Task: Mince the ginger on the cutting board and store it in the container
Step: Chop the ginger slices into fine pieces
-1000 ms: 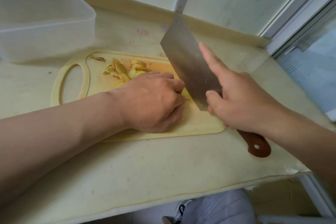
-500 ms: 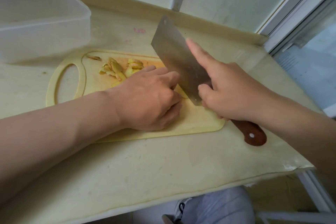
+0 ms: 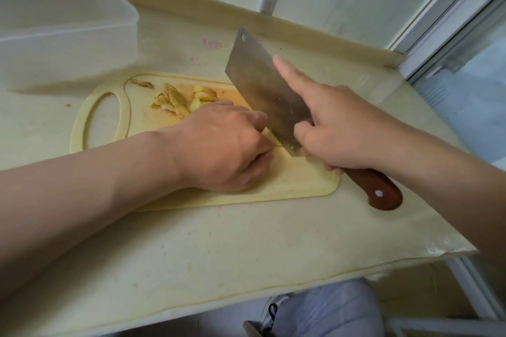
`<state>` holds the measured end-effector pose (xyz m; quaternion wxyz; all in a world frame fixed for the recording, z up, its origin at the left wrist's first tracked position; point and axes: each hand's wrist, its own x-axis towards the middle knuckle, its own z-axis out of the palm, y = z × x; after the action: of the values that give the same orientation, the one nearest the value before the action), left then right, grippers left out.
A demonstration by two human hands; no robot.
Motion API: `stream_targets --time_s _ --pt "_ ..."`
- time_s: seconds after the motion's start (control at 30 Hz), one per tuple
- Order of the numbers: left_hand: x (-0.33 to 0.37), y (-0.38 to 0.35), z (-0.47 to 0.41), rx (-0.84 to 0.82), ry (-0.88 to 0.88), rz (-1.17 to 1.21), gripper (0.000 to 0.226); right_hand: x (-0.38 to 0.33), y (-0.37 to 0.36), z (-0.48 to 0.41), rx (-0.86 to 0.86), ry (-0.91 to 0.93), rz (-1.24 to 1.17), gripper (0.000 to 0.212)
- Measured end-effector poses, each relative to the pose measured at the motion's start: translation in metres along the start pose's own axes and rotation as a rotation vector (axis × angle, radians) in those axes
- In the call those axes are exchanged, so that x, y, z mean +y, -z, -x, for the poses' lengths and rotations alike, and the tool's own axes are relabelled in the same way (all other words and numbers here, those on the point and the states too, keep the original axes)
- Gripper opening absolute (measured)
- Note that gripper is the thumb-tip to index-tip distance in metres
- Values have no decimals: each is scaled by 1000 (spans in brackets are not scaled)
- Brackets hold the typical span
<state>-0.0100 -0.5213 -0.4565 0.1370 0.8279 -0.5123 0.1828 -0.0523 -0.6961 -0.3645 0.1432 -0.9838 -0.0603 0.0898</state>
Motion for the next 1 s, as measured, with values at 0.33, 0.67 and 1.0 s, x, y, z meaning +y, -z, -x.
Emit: stream_targets --time_s 0.33,0.67,1.0 --pt "-2 -3 0 36 -18 -1 40 16 -7 31 79 34 33 94" --pt "-2 -3 1 56 -21 -6 41 6 -5 9 73 50 44 97" --pt "-4 -2 1 74 -33 17 38 16 -7 27 75 52 46 94"
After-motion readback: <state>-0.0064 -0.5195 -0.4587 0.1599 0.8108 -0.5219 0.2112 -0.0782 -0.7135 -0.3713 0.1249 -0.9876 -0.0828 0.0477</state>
